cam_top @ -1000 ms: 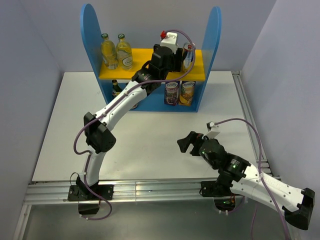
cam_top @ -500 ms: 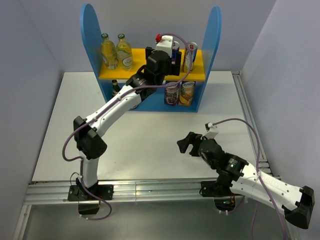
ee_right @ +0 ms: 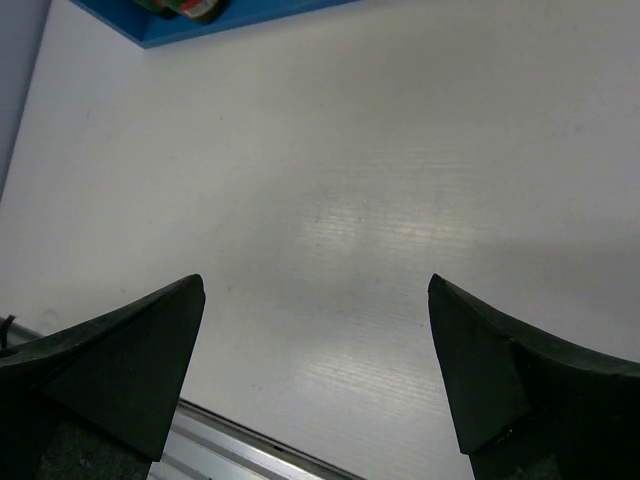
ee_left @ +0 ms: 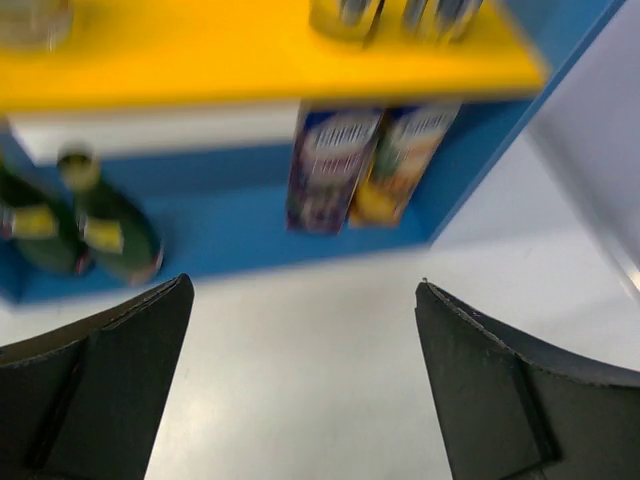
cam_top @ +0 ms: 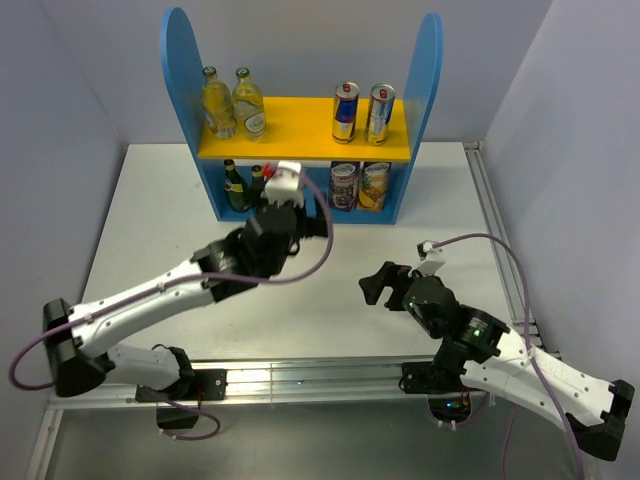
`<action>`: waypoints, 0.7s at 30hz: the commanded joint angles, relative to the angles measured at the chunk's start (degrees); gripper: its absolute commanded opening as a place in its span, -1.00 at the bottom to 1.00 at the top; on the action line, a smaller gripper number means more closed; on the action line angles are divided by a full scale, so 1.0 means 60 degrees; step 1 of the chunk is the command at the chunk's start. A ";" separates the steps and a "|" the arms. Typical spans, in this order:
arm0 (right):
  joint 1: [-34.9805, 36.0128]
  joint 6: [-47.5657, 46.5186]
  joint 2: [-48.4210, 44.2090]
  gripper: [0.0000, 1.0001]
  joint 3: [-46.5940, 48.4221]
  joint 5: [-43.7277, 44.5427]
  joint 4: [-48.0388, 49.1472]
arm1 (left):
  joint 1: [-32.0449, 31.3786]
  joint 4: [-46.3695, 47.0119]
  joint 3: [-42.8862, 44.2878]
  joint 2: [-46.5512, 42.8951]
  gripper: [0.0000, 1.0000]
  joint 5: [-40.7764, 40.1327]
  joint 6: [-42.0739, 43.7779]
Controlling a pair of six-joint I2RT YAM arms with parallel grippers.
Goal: Place and organize the beverage onto the shelf
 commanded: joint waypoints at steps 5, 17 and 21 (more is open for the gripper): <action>0.0100 -0.1453 -0.0270 1.00 0.2608 0.0218 -0.0868 | -0.1100 -0.0741 -0.4313 -0.2423 0.95 -0.1612 -0.3868; 0.0100 -0.2935 0.0023 1.00 0.4560 0.1302 -0.1001 | -0.2054 -0.4067 -0.5590 -0.4987 0.96 -0.2858 -0.6408; 0.0085 -0.2951 0.0125 1.00 0.4678 0.1346 -0.1015 | -0.2083 -0.4360 -0.5561 -0.5587 0.96 -0.3049 -0.6438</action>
